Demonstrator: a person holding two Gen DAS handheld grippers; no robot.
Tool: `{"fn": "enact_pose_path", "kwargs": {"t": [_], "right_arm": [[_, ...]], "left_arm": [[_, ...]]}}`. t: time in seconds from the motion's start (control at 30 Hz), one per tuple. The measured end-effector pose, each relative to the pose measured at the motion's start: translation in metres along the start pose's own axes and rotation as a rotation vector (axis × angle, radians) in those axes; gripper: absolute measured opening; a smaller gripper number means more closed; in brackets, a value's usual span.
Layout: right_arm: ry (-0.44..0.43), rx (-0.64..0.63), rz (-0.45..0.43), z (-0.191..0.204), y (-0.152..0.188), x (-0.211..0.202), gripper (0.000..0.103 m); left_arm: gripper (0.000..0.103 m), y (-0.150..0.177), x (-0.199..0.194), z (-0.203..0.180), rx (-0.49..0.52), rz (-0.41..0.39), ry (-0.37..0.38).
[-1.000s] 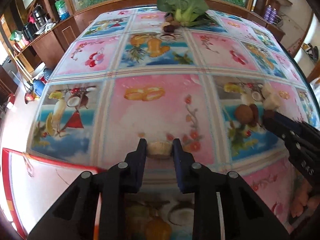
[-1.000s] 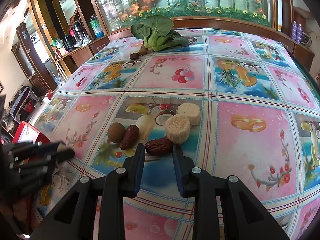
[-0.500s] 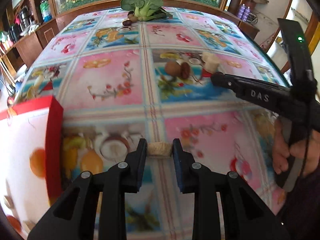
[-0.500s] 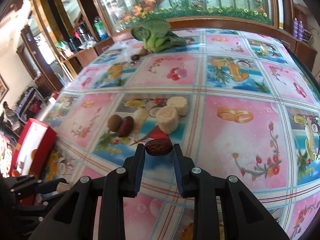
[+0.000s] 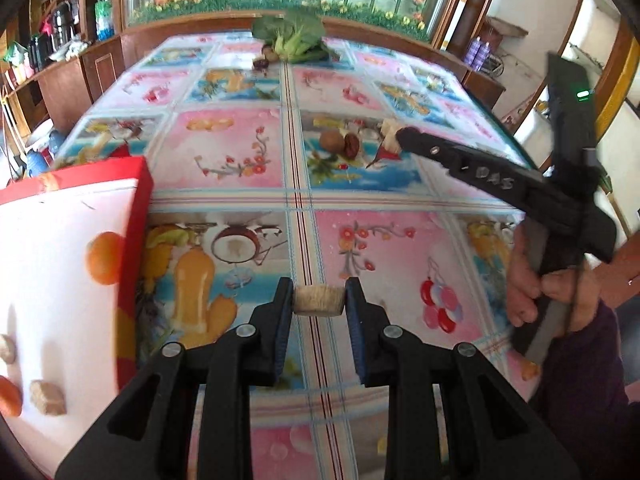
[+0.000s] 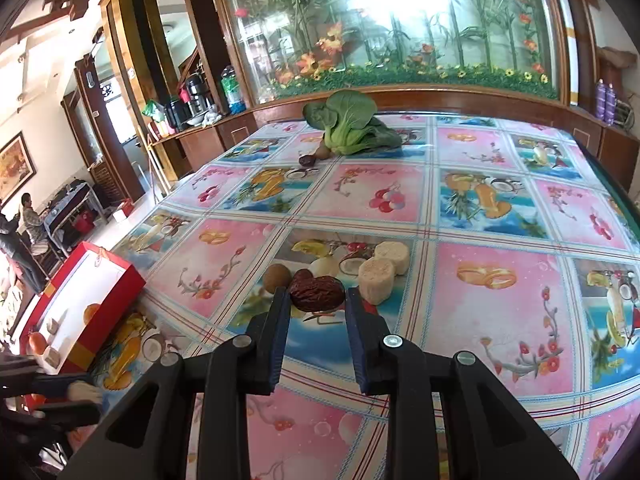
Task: Organize fruits
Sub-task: 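Carry the date and yam chunk over the red-rimmed tray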
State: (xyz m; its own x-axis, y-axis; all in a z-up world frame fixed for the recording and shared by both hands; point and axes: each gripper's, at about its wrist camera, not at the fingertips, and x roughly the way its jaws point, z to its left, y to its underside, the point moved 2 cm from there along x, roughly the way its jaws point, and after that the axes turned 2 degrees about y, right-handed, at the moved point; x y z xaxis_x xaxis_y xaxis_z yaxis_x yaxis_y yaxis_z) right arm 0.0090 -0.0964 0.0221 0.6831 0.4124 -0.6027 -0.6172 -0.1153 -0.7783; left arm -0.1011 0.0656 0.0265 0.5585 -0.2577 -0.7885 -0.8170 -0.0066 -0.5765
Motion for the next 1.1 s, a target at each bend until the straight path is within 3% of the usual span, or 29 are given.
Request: {"fn": "enact_pose_path", "kwargs": {"t": [0.33, 0.6, 0.8, 1.0, 1.1], "right_arm": [[0.035, 0.049, -0.019, -0.003, 0.002, 0.0, 0.027], [0.037, 0.061, -0.058, 0.016, 0.003, -0.014, 0.027], [-0.124, 0.047, -0.086, 0.079, 0.008, -0.028, 0.027], [-0.305, -0.061, -0.014, 0.167, 0.016, -0.025, 0.027], [-0.356, -0.127, 0.015, 0.204, 0.024, -0.025, 0.027]], "left_arm": [[0.028, 0.01, -0.058, 0.009, 0.009, -0.13, -0.014], [0.028, 0.019, -0.096, 0.048, -0.048, -0.224, -0.057], [0.028, 0.029, -0.116, 0.089, -0.125, -0.27, -0.117], [0.028, 0.035, -0.133, 0.126, -0.183, -0.318, -0.208], [0.028, 0.038, -0.142, 0.139, -0.197, -0.342, -0.259]]}}
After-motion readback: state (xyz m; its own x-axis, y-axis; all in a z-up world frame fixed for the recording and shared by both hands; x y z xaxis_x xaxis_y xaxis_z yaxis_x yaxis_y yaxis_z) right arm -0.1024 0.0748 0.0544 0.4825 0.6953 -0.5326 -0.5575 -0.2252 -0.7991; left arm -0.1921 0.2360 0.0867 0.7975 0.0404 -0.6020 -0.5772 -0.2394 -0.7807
